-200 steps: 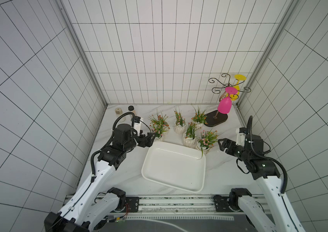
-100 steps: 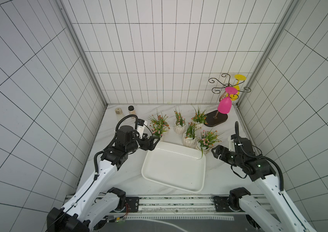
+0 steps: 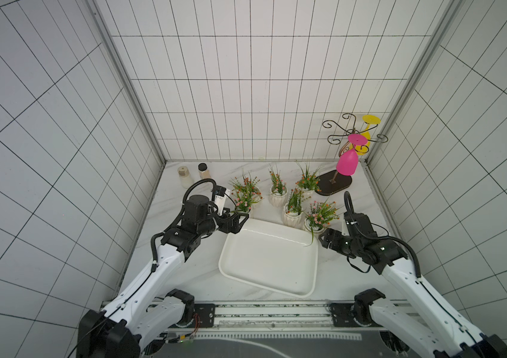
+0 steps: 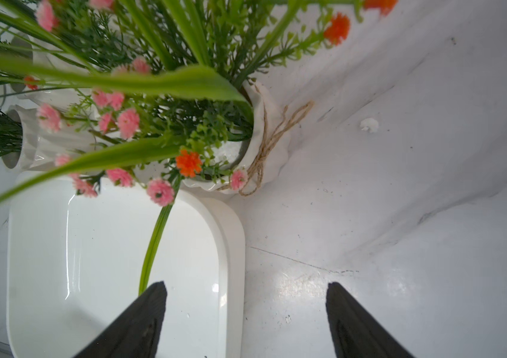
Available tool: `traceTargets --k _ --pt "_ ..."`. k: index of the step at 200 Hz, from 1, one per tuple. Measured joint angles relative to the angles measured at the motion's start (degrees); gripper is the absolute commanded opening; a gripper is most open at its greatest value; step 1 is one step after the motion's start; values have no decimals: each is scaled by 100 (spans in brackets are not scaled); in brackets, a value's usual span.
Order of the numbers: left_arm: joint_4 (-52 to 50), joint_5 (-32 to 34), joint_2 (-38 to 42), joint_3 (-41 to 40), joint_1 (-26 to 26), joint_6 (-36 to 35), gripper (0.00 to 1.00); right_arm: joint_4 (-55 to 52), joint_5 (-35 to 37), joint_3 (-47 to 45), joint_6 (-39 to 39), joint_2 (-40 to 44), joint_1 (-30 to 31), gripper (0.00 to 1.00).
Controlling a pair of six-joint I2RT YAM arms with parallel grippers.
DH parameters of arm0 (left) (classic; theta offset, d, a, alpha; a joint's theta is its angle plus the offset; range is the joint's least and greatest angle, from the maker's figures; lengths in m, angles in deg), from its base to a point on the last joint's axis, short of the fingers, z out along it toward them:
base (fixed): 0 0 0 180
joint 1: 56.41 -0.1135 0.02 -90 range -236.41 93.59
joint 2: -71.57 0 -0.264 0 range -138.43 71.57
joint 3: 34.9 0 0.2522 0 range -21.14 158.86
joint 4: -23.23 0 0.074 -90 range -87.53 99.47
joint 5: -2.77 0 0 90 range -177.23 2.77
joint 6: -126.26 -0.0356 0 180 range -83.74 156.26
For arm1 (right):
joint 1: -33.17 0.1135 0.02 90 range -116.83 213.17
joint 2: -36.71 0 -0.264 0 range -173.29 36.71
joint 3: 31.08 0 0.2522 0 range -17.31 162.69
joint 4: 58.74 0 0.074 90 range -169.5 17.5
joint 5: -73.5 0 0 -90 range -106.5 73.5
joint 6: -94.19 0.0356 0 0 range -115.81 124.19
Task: Put the potted gypsophila into the storage box
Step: Pick up the baby's breath potted plant from the center of the board.
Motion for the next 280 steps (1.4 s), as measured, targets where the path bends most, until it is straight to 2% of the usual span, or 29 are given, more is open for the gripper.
traceTargets --k 78,122,177,183,280 --pt "68 13 -42 0 0 -42 97 643 -50 -20 -337 -758 31 84" --pt "87 55 -70 -4 0 -39 97 964 -96 -20 -538 -1078 31 92" --pt "87 70 -111 -4 -15 -37 97 1397 -92 -20 -802 -1574 31 95" --pt "87 70 -114 -4 -22 -37 97 1438 -92 -20 -820 -1620 31 99" --pt "90 35 -114 -4 -144 -15 97 2166 195 -17 -966 -1934 42 99"
